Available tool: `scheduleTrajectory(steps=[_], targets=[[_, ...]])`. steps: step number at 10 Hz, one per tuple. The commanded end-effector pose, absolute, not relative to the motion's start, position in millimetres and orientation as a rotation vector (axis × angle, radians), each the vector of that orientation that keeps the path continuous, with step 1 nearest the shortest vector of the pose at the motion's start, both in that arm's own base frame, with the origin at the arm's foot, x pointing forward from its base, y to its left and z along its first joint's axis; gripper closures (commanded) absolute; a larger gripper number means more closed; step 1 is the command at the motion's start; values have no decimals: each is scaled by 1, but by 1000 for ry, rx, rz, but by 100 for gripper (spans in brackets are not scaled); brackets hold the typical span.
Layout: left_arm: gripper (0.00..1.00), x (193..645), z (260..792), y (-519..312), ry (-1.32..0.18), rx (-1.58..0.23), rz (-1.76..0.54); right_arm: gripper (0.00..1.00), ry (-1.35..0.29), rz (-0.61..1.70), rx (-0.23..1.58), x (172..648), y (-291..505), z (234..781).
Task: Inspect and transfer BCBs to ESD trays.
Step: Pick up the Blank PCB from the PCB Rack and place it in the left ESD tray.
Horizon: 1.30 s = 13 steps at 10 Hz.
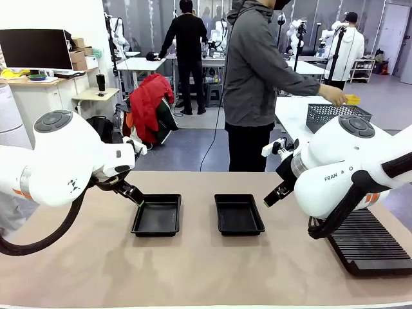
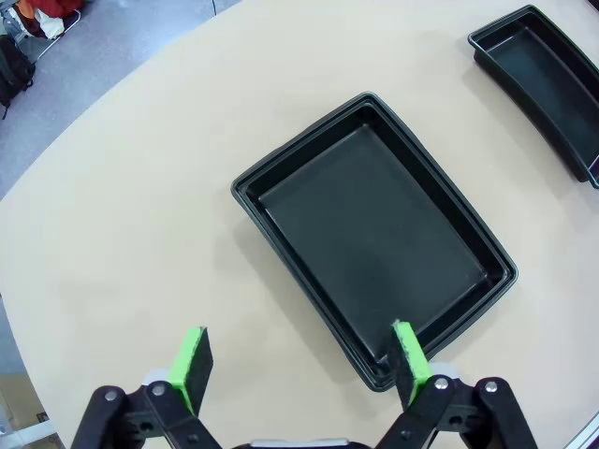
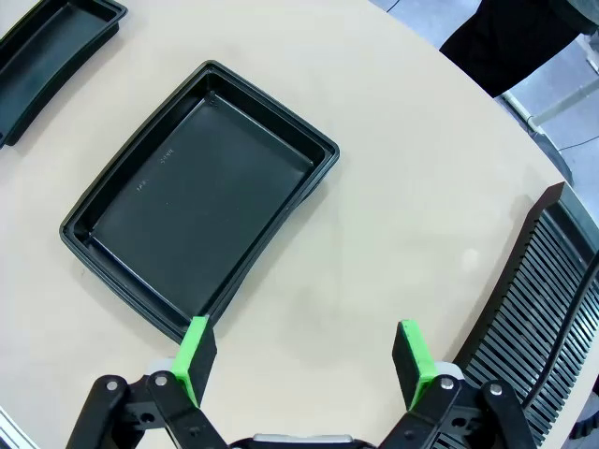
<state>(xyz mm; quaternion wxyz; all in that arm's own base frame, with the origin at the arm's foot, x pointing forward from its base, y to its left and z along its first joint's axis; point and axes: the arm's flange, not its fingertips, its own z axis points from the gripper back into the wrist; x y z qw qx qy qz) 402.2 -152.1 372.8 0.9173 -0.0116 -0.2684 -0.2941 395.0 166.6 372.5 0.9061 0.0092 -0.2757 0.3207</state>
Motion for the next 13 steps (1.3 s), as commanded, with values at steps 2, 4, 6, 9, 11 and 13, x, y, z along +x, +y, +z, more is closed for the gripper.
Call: scheduleTrajectory(steps=[2,4,6,9,11,13], targets=[[0,387,432,-140,-485,-127,-558,0,-552,532,82,396,136,438],[0,386,483,-134,-452,-132,-515,0,-565,488,132,400,120,492],[0,381,537,-131,-395,-284,-470,0,-513,426,189,404,92,556],[0,383,611,-115,-295,-423,-423,0,-432,301,287,408,59,621],[0,383,646,-103,-258,-556,-412,0,-387,205,352,407,32,650],[0,383,667,-91,-231,-631,-399,0,-316,136,433,413,10,663]])
